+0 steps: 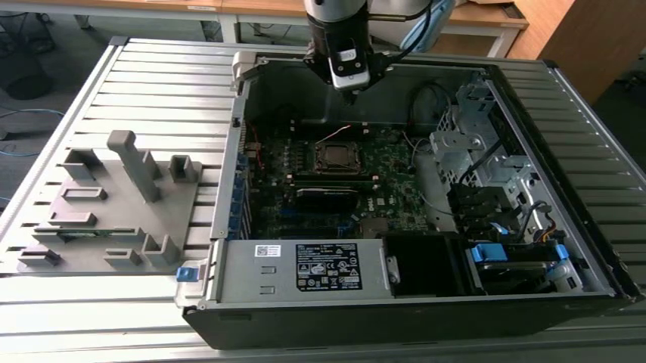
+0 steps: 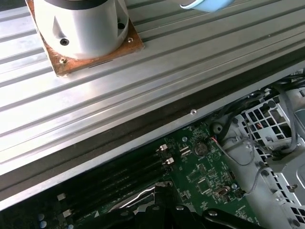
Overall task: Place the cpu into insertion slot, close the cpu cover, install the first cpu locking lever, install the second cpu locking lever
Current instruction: 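Install the first cpu locking lever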
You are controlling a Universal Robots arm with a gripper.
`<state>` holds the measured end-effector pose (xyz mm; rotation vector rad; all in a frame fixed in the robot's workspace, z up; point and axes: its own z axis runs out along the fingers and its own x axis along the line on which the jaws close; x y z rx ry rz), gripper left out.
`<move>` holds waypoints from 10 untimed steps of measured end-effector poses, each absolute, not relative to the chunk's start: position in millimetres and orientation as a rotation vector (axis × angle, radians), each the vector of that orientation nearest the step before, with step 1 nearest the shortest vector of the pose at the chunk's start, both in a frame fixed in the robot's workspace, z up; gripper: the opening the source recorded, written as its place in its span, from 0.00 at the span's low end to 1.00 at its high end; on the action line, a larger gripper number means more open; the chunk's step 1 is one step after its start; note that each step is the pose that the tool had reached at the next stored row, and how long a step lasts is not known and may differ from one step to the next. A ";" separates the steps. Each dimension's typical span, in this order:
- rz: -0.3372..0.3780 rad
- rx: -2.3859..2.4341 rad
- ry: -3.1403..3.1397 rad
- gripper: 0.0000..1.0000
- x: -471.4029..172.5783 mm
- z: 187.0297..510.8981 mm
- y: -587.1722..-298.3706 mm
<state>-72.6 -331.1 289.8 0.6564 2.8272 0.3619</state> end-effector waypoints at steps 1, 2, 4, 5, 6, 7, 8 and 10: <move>0.362 0.656 2.827 0.11 -73.4 288.4 -330.7; 0.362 0.656 2.827 0.11 -73.8 286.7 -330.4; 0.362 0.656 2.827 0.11 -74.0 283.0 -330.0; 0.362 0.656 2.827 0.11 -74.0 281.2 -330.0; 0.362 0.656 2.827 0.11 -74.0 279.3 -330.0; 0.362 0.656 2.827 0.11 -74.0 277.5 -330.0; 0.362 0.656 2.827 0.11 -74.0 275.7 -330.0; 0.361 0.656 2.827 0.11 -74.1 273.4 -330.0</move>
